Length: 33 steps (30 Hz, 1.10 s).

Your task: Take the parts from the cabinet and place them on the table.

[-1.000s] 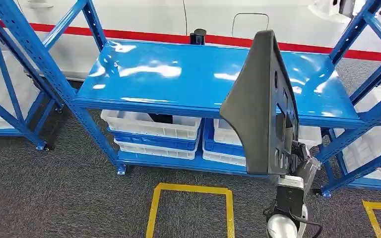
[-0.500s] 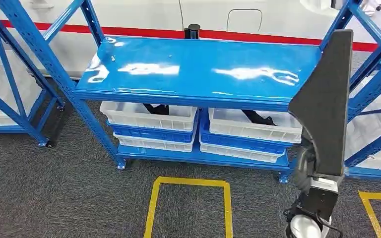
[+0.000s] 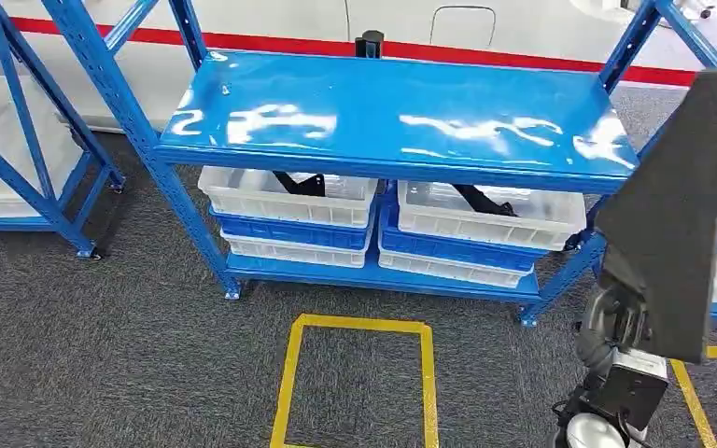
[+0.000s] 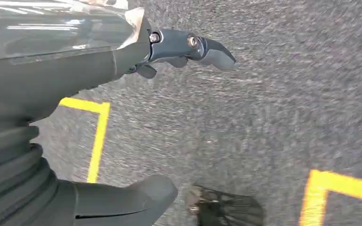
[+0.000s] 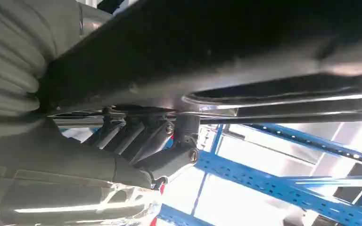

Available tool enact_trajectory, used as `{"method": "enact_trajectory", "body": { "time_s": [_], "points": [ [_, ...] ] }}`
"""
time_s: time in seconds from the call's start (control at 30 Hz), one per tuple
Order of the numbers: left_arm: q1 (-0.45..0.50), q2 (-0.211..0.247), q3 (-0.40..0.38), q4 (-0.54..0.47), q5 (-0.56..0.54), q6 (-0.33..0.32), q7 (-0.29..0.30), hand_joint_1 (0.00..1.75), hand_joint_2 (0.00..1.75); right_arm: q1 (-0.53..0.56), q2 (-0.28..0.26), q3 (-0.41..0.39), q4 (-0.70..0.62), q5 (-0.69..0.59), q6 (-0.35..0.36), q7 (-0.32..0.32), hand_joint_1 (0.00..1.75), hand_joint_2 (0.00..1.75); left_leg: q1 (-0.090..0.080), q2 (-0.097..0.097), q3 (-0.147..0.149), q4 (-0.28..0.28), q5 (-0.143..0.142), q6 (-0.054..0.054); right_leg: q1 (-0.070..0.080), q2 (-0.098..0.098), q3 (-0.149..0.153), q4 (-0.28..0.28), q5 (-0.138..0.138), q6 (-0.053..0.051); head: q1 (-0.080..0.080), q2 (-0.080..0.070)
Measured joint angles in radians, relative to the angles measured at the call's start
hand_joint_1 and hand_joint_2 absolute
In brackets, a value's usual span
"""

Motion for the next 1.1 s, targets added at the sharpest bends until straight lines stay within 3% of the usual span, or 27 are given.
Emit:
{"method": "enact_trajectory", "body": {
  "time_s": [0.03,0.1,0.13,0.17,0.2,0.23,0.27,0.3,0.33,0.37,0.4,0.43,0.47,0.5,0.6,0.63,0.67,0.7,0.77,0.8,0.83,0.87,0.9,0.97,1.0,1.03,1.1],
  "points": [
    [0.0,0.0,-0.005,0.006,0.0,-0.003,0.019,0.0,1.75,-0.004,0.0,0.006,0.001,0.026,0.008,0.018,1.75,1.75,-0.001,0.001,-0.001,0.0,0.01,-0.007,0.005,0.003,-0.001,-0.005,-0.005,-0.011,-0.005,0.0],
    [0.004,-0.001,-0.008,0.019,0.001,-0.003,0.027,0.0,1.75,-0.003,0.0,0.019,0.014,0.057,0.018,0.038,1.75,1.75,0.0,0.001,-0.002,0.0,0.021,-0.016,0.007,0.003,-0.019,0.004,-0.003,-0.016,-0.006,0.0],
    [0.01,-0.002,-0.008,0.023,0.002,-0.003,0.027,0.0,1.75,-0.005,0.001,0.025,0.019,0.061,0.019,0.04,1.75,1.75,0.001,-0.002,-0.006,0.003,0.022,-0.021,-0.007,0.001,-0.026,0.001,0.005,-0.03,-0.006,0.0],
    [0.013,-0.001,-0.009,0.026,0.003,-0.003,0.028,0.0,1.75,-0.008,0.003,0.031,0.023,0.063,0.019,0.041,1.75,1.75,0.005,-0.007,-0.017,0.02,-0.01,-0.027,-0.009,-0.002,-0.031,0.002,0.013,-0.041,-0.008,0.0],
    [0.016,-0.002,-0.009,0.029,0.003,-0.003,0.029,0.0,1.75,-0.01,0.003,0.034,0.025,0.063,0.019,0.041,1.75,1.75,0.007,-0.008,-0.033,0.065,-0.064,-0.03,-0.009,-0.004,-0.04,0.002,0.021,-0.056,-0.009,0.0],
    [0.018,-0.002,-0.009,0.032,0.003,-0.003,0.03,0.0,1.75,-0.011,0.003,0.036,0.027,0.063,0.019,0.042,1.75,1.75,0.008,-0.01,-0.057,0.139,-0.122,-0.035,-0.006,-0.006,-0.045,0.002,0.028,-0.065,-0.011,0.0],
    [0.018,-0.002,-0.009,0.035,0.004,-0.004,0.03,0.0,1.75,-0.011,0.003,0.037,0.029,0.063,0.019,0.042,1.75,1.75,0.008,-0.011,-0.083,0.22,-0.168,-0.039,-0.003,-0.007,-0.055,0.004,0.038,-0.068,-0.01,0.0],
    [0.019,-0.002,-0.009,0.037,0.006,-0.004,0.03,0.0,1.75,-0.011,0.003,0.039,0.032,0.063,0.019,0.042,1.75,1.75,0.008,-0.011,-0.1,0.286,-0.188,-0.041,0.0,-0.008,-0.068,0.006,0.045,-0.068,-0.011,0.0],
    [0.019,-0.002,-0.009,0.038,0.007,-0.004,0.031,0.0,1.75,-0.011,0.004,0.039,0.035,0.064,0.019,0.043,1.75,1.75,0.008,-0.011,-0.098,0.31,-0.181,-0.041,0.002,-0.009,-0.079,0.011,0.05,-0.069,-0.011,0.0],
    [0.019,-0.001,-0.009,0.039,0.008,-0.004,0.035,0.0,1.75,-0.011,0.005,0.04,0.036,0.067,0.021,0.044,1.75,1.75,0.008,-0.011,-0.071,0.285,-0.154,-0.038,0.002,-0.009,-0.09,0.018,0.053,-0.065,-0.011,0.0],
    [0.019,-0.001,-0.009,0.041,0.01,-0.007,0.039,0.0,1.75,-0.01,0.006,0.04,0.036,0.072,0.025,0.048,1.75,1.75,0.008,-0.011,-0.029,0.226,-0.126,-0.035,0.003,-0.008,-0.097,0.024,0.054,-0.064,-0.011,0.0],
    [0.018,0.002,-0.009,0.043,0.011,-0.014,0.048,0.0,1.75,-0.01,0.008,0.042,0.036,0.079,0.031,0.053,1.75,1.75,0.008,-0.011,0.037,0.127,-0.093,-0.029,0.004,-0.008,-0.103,0.03,0.054,-0.062,-0.011,0.0],
    [0.017,0.004,-0.009,0.044,0.013,-0.02,0.053,0.0,1.75,-0.01,0.01,0.044,0.035,0.085,0.034,0.057,1.75,1.75,0.008,-0.013,0.074,0.072,-0.082,-0.023,0.004,-0.008,-0.104,0.034,0.055,-0.062,-0.011,0.0],
    [0.014,0.016,-0.008,0.046,0.016,-0.034,0.065,0.0,1.75,-0.011,0.018,0.051,0.034,0.103,0.037,0.065,1.75,1.75,0.004,-0.016,0.111,0.011,-0.104,-0.015,0.009,-0.008,-0.113,0.039,0.059,-0.055,-0.01,0.0],
    [0.006,0.033,-0.009,0.061,0.02,-0.062,0.085,0.0,1.75,-0.025,0.031,0.076,0.033,0.126,0.037,0.073,1.75,1.75,-0.006,-0.015,0.098,0.009,-0.09,-0.005,0.005,-0.009,-0.119,0.038,0.073,-0.034,-0.011,0.0],
    [0.001,0.039,-0.01,0.068,0.019,-0.069,0.091,0.0,1.75,-0.032,0.033,0.086,0.034,0.126,0.032,0.073,1.75,1.75,-0.004,-0.014,0.093,-0.003,-0.077,0.007,0.01,-0.009,-0.122,0.036,0.079,-0.024,-0.011,0.0],
    [-0.007,0.043,-0.011,0.074,0.018,-0.072,0.098,0.0,1.75,-0.041,0.031,0.092,0.04,0.121,0.026,0.068,1.75,1.75,0.005,-0.008,0.091,-0.01,-0.064,0.012,0.008,-0.008,-0.134,0.053,0.062,-0.025,-0.012,0.0],
    [-0.014,0.048,-0.011,0.077,0.017,-0.065,0.101,0.0,1.75,-0.052,0.03,0.098,0.046,0.109,0.017,0.06,1.75,1.75,0.005,-0.009,0.079,-0.013,-0.056,0.021,0.01,-0.006,-0.156,0.09,0.027,-0.03,-0.008,0.0],
    [-0.028,0.045,-0.017,0.079,0.011,-0.029,0.102,0.0,1.75,-0.068,0.024,0.108,0.06,0.081,-0.004,0.037,1.75,1.75,0.005,-0.009,0.056,-0.012,-0.039,0.025,0.005,-0.004,-0.208,0.228,-0.051,-0.036,-0.006,0.0],
    [-0.038,0.038,-0.021,0.082,0.011,-0.002,0.104,0.0,1.75,-0.071,0.022,0.113,0.064,0.073,-0.011,0.033,1.75,1.75,0.005,-0.009,0.042,-0.012,-0.03,0.024,0.003,-0.004,-0.235,0.31,-0.083,-0.032,-0.006,0.0],
    [-0.047,0.032,-0.023,0.087,0.011,0.01,0.109,0.0,1.75,-0.071,0.021,0.119,0.068,0.066,-0.019,0.033,1.75,1.75,0.005,-0.009,0.032,-0.011,-0.021,0.023,0.001,-0.004,-0.239,0.344,-0.087,-0.023,-0.005,0.0],
    [-0.054,0.034,-0.024,0.088,0.013,-0.001,0.113,0.0,1.75,-0.071,0.02,0.126,0.071,0.062,-0.026,0.034,1.75,1.75,0.006,-0.009,0.023,-0.011,-0.014,0.02,-0.002,-0.004,-0.221,0.329,-0.073,-0.012,-0.005,0.0],
    [-0.057,0.039,-0.024,0.092,0.024,-0.016,0.117,0.0,1.75,-0.071,0.018,0.133,0.072,0.059,-0.032,0.035,1.75,1.75,0.007,-0.009,0.015,-0.009,-0.008,0.016,-0.004,-0.004,-0.182,0.273,-0.046,0.001,-0.005,0.0],
    [-0.065,0.047,-0.023,0.093,0.047,-0.022,0.118,0.0,1.75,-0.072,0.014,0.149,0.073,0.057,-0.039,0.038,1.75,1.75,0.011,-0.008,0.004,-0.005,0.002,0.004,-0.011,-0.004,-0.057,0.072,0.011,0.019,-0.005,0.0],
    [-0.068,0.058,-0.023,0.093,0.052,-0.026,0.118,0.0,1.75,-0.075,0.014,0.155,0.075,0.057,-0.04,0.038,1.75,1.75,0.006,-0.007,-0.005,-0.001,0.006,-0.004,-0.013,-0.004,-0.019,0.003,-0.005,0.014,-0.004,0.0],
    [-0.072,0.06,-0.023,0.094,0.052,-0.029,0.118,0.0,1.75,-0.072,0.014,0.161,0.076,0.056,-0.04,0.038,1.75,1.75,0.005,-0.007,-0.006,0.0,0.014,-0.01,-0.001,0.006,-0.024,0.015,0.009,-0.002,-0.009,0.0],
    [-0.074,0.072,-0.023,0.094,0.052,-0.038,0.112,0.0,1.75,-0.074,0.014,0.169,0.079,0.044,-0.039,0.043,1.75,1.75,0.004,-0.01,-0.01,0.001,0.026,-0.02,0.0,0.006,-0.043,0.019,0.01,-0.011,-0.009,0.0]
  ]
}}
